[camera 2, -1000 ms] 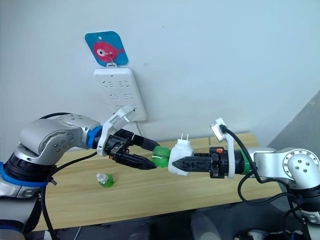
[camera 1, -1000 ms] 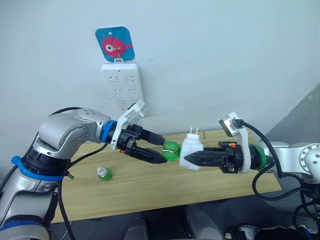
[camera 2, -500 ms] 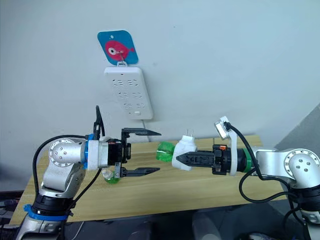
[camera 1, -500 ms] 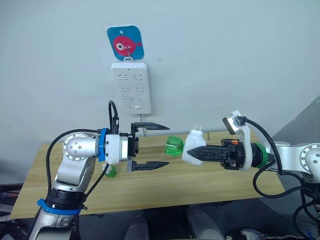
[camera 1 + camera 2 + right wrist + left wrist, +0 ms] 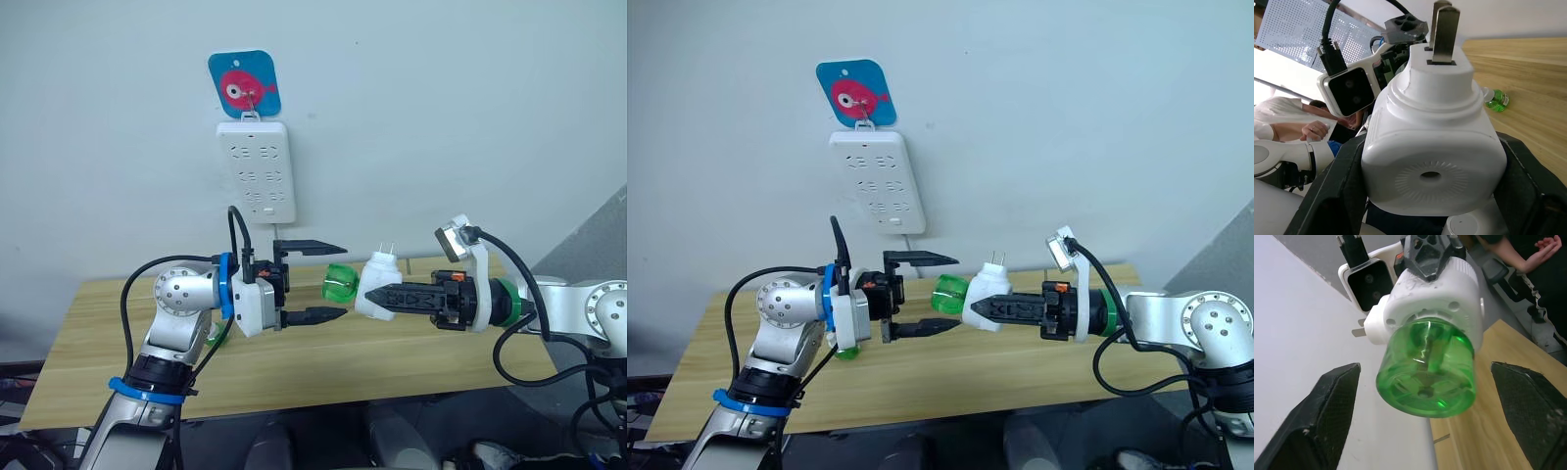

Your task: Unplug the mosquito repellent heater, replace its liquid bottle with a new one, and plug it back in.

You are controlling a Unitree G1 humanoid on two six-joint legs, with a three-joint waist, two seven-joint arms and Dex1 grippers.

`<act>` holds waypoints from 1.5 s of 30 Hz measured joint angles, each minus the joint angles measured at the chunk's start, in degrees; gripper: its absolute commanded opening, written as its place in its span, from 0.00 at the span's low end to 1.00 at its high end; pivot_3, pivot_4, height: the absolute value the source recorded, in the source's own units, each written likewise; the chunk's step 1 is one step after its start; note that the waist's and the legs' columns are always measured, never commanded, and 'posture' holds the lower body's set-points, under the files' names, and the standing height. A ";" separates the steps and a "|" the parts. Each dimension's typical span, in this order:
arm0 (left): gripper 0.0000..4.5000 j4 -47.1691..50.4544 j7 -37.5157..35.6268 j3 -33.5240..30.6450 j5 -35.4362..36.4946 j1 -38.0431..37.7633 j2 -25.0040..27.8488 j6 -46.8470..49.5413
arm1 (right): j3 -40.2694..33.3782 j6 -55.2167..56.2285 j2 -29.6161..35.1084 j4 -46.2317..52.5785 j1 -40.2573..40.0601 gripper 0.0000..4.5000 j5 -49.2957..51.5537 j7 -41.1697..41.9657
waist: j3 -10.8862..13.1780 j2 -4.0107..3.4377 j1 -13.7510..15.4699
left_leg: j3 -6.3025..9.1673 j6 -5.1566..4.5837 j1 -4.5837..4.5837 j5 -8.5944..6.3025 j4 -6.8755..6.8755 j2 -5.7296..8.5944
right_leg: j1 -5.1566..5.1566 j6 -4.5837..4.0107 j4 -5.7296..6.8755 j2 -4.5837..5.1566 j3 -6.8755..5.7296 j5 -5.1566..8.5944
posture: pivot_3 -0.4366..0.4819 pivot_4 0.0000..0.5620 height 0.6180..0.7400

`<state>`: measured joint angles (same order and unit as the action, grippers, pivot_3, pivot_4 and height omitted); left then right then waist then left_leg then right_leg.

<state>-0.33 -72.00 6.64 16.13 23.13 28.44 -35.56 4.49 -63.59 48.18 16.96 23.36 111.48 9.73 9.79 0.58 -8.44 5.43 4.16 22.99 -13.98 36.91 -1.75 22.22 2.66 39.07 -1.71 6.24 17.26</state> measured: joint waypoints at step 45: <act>1.00 16.17 -0.82 -5.01 19.53 4.34 14.92 60.02 | 1.18 -1.93 2.59 -0.46 0.76 0.68 -0.49 2.58 | 0.21 0.04 -0.53 | 0.25 -0.01 0.04 0.00 -0.16 -0.02 | 0.05 -0.14 0.02 0.00 -0.28 0.09 | 0.29 0.25 1.00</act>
<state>15.84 -72.82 1.63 35.65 27.47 43.36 24.47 5.67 -65.52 50.77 16.50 24.12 110.99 12.31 10.00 0.62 -8.97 5.67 4.15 23.03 -13.98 36.75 -1.76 22.27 2.52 39.09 -1.71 5.96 17.35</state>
